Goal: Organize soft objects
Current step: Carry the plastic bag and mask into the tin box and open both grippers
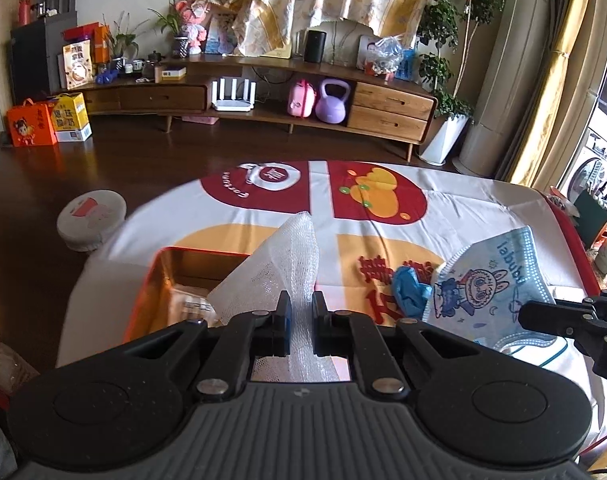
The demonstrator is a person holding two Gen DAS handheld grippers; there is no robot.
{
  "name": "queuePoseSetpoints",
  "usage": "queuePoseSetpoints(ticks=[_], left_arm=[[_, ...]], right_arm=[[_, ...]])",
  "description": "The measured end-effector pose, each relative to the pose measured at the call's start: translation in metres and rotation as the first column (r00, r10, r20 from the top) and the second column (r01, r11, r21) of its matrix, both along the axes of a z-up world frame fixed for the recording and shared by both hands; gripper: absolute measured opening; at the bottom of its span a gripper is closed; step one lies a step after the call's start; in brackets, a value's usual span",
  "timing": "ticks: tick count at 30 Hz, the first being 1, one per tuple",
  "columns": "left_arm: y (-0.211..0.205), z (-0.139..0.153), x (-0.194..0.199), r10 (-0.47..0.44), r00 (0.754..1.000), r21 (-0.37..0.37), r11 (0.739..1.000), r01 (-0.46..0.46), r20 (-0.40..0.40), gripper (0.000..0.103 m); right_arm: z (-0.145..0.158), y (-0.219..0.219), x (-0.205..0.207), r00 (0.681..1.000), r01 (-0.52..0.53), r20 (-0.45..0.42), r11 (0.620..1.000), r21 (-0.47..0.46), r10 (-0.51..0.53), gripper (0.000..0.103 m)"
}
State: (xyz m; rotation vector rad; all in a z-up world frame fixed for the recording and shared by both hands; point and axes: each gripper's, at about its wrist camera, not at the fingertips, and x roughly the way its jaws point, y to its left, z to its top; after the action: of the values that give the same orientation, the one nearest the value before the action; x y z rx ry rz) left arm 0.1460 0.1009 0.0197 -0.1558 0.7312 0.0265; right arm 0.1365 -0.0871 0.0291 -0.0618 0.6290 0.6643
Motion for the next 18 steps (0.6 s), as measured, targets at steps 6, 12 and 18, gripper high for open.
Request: queuePoseSetpoints(ticks=[6, 12, 18], left_arm=[[0.022, 0.003, -0.002, 0.012, 1.0, 0.027, 1.0, -0.012, -0.006, 0.009], [0.044, -0.001, 0.004, 0.016, 1.0, 0.061, 0.998, -0.014, -0.025, 0.009], [0.068, -0.011, 0.015, 0.044, 0.997, 0.065, 0.997, -0.04, -0.061, 0.009]], right_arm=[[0.0, 0.03, 0.007, 1.0, -0.029, -0.009, 0.999, 0.017, 0.029, 0.002], [-0.009, 0.06, 0.019, 0.997, -0.056, -0.043, 0.998, 0.017, 0.057, 0.002], [-0.025, 0.089, 0.027, 0.993, -0.087, -0.077, 0.996, 0.006, 0.087, 0.002]])
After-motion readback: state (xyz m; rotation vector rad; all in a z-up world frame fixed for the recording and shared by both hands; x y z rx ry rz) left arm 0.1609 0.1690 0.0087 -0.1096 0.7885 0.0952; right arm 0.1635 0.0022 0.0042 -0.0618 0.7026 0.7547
